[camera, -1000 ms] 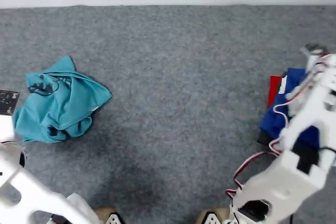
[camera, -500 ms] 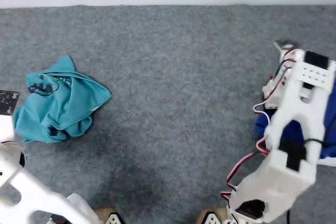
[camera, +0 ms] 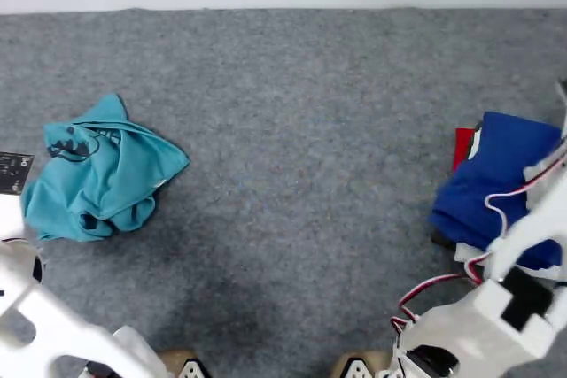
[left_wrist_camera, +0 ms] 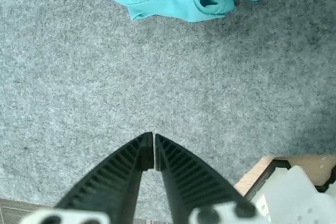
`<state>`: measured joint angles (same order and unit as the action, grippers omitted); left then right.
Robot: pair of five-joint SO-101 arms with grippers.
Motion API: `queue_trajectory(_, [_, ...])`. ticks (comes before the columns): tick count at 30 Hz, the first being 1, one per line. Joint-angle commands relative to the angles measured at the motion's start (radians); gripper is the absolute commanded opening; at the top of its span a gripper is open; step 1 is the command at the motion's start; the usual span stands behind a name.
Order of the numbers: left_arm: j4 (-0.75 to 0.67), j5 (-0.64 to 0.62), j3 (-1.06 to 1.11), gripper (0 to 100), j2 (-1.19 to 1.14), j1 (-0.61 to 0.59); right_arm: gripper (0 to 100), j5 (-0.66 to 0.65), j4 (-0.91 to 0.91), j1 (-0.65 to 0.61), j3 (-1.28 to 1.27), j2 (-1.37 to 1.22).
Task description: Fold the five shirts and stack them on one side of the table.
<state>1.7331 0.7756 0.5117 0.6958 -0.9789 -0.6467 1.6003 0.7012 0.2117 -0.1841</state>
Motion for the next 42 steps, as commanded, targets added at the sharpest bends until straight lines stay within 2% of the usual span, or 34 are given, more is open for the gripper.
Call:
queue_trajectory(1, [-0.011,0.011,-0.002,2,0.021,0.002,0.9,-0.052,0.013,0.084,0.003,-0.050])
queue_trajectory(4, [-0.012,0.011,-0.002,2,0.018,0.002,0.9,-0.110,0.002,0.148,0.009,-0.113])
queue_trajectory(7, [-0.038,0.011,-0.002,2,0.018,0.002,0.9,-0.124,0.021,0.143,0.012,-0.111])
queue_trajectory(11, [-0.046,0.011,-0.002,2,0.018,0.002,0.9,-0.124,0.165,0.077,0.130,0.019])
queue_trajectory(14, [-0.046,0.011,-0.002,2,0.018,0.002,0.9,-0.120,0.185,-0.008,0.226,0.127])
queue_trajectory(17, [-0.046,0.011,-0.002,2,0.018,0.002,0.9,-0.118,0.096,-0.111,0.242,0.177])
queue_trajectory(21, [-0.046,0.011,-0.002,2,0.021,0.002,0.9,-0.118,-0.111,-0.209,0.199,0.125])
queue_trajectory(26, [-0.046,0.011,-0.002,2,0.018,0.002,0.9,-0.118,-0.410,-0.251,0.100,-0.073])
queue_trajectory(33, [-0.046,0.011,-0.002,2,0.017,0.002,0.9,-0.120,-0.753,-0.282,0.100,-0.361])
queue_trajectory(36, [-0.046,0.011,-0.002,2,0.017,0.002,0.9,-0.120,-0.765,-0.306,0.103,-0.372])
queue_trajectory(42, [-0.040,0.009,-0.002,2,0.023,0.002,0.9,-0.118,-0.581,-0.275,0.101,-0.160])
